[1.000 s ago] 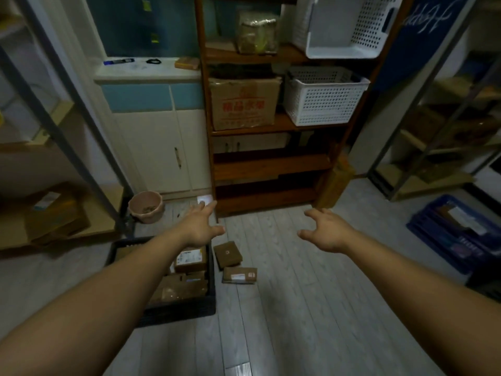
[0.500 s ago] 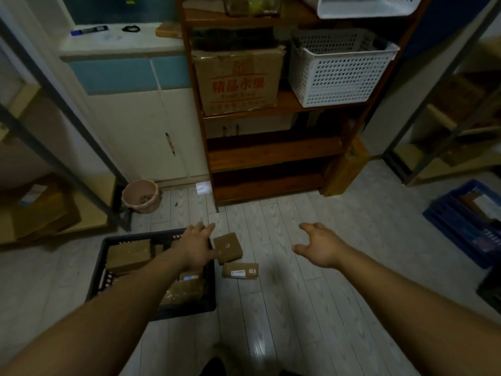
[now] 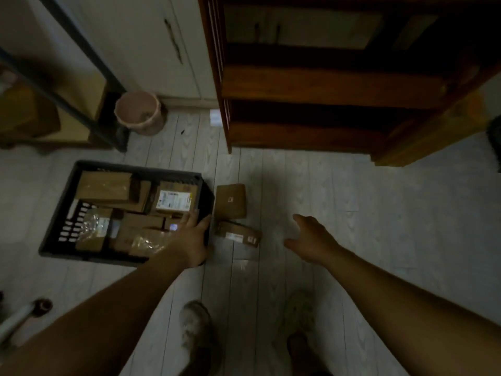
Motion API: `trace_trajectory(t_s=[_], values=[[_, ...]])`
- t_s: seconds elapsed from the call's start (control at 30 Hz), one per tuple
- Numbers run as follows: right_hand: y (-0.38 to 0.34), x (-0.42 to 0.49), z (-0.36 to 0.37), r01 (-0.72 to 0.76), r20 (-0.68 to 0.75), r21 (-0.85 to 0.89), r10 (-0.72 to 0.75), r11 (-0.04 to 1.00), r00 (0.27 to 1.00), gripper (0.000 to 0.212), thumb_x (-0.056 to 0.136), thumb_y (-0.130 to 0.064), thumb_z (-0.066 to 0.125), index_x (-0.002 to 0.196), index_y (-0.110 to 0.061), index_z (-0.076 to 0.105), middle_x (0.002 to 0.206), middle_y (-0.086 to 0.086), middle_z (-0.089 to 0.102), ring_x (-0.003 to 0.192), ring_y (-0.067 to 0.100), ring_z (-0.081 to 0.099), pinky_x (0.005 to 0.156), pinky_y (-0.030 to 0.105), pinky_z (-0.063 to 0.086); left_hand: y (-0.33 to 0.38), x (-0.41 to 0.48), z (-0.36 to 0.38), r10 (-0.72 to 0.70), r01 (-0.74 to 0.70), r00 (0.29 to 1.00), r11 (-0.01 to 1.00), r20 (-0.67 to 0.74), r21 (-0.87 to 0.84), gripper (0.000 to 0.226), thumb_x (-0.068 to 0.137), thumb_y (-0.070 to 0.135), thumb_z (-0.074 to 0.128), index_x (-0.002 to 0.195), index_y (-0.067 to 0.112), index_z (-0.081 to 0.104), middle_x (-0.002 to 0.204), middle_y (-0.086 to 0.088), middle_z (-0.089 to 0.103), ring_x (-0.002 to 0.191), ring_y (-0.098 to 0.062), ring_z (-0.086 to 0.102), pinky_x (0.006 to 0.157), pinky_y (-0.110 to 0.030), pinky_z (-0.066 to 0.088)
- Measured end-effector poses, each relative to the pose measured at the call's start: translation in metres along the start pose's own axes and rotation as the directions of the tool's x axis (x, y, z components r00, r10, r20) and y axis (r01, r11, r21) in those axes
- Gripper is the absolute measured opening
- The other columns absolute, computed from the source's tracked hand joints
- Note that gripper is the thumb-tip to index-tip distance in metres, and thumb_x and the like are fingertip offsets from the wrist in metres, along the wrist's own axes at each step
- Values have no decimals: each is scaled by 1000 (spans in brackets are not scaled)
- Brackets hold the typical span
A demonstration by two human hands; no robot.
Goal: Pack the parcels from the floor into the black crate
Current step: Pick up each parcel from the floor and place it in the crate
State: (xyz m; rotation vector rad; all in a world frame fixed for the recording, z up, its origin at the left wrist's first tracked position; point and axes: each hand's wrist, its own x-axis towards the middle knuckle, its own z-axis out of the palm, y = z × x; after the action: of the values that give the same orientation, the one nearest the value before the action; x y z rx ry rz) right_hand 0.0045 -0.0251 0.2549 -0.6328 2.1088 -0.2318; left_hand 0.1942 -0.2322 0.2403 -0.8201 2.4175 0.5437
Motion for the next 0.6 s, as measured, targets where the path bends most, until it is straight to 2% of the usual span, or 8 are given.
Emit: trace_trajectory(t_s=[0.13, 0.27, 0.33, 0.4, 0.43, 0.5, 0.53, 0.6], values=[[36, 94, 50, 45, 82, -50, -41, 998, 996, 79, 85, -39, 65, 148, -18, 23, 147, 11, 36, 128, 27, 42, 103, 41, 42, 4, 69, 73, -62, 65, 997, 995, 37, -80, 85, 86, 36, 60, 150, 23, 5, 158, -10, -3, 145, -31, -7, 116, -45, 9], [62, 173, 112, 57, 98, -117, -45, 992, 994, 84, 84, -37, 67, 149, -15, 18, 150, 14, 29, 132, 30, 37, 105, 38, 38, -6, 134, 144, -74, 75, 997, 993, 12, -90, 91, 84, 32, 64, 149, 29, -1, 158, -8, -8, 144, -29, -10, 118, -45, 8], [70, 210, 141, 86, 118, -122, -72, 989, 990, 82, 81, -41, 69, 145, -13, 25, 145, 15, 35, 124, 30, 43, 95, 36, 43, -17, 165, 174, -86, 85, 996, 995, -12, -49, 96, 83, 31, 66, 148, 32, -5, 158, -7, -11, 144, -29, -10, 118, -48, 10], [77, 243, 168, 102, 132, -87, -90, 991, 987, 76, 77, -47, 71, 136, -15, 35, 133, 14, 44, 105, 25, 52, 73, 30, 48, -27, 196, 201, -79, 78, 997, 997, -23, -20, 100, 81, 30, 68, 147, 34, -7, 158, -8, -11, 144, -31, -10, 117, -50, 12], [80, 257, 182, 107, 134, -68, -97, 992, 986, 77, 75, -49, 72, 135, -16, 36, 131, 13, 46, 101, 23, 52, 69, 28, 47, -32, 210, 213, -72, 71, 997, 997, -18, -5, 101, 80, 30, 68, 147, 35, -8, 158, -8, -10, 144, -32, -10, 117, -51, 11], [86, 284, 209, 133, 141, -69, -123, 989, 982, 94, 74, -48, 74, 145, -18, 22, 144, 16, 33, 119, 31, 45, 87, 38, 46, -44, 235, 235, -56, 56, 998, 998, 2, 33, 103, 79, 29, 70, 147, 36, -7, 158, -8, -12, 144, -32, -12, 117, -52, 10], [89, 296, 221, 142, 151, -89, -127, 986, 980, 104, 73, -46, 76, 150, -19, 10, 152, 16, 20, 131, 35, 33, 99, 44, 39, -49, 245, 245, -38, 37, 999, 998, 12, 60, 104, 78, 29, 71, 147, 36, -6, 157, -8, -12, 143, -33, -12, 116, -54, 10], [93, 312, 243, 133, 179, -112, -112, 985, 977, 117, 71, -43, 78, 151, -23, -6, 158, 13, -3, 142, 37, 11, 112, 49, 24, -59, 262, 264, 12, -16, 999, 993, 32, 119, 102, 77, 30, 72, 148, 34, -1, 157, -9, -11, 143, -35, -11, 115, -56, 11]])
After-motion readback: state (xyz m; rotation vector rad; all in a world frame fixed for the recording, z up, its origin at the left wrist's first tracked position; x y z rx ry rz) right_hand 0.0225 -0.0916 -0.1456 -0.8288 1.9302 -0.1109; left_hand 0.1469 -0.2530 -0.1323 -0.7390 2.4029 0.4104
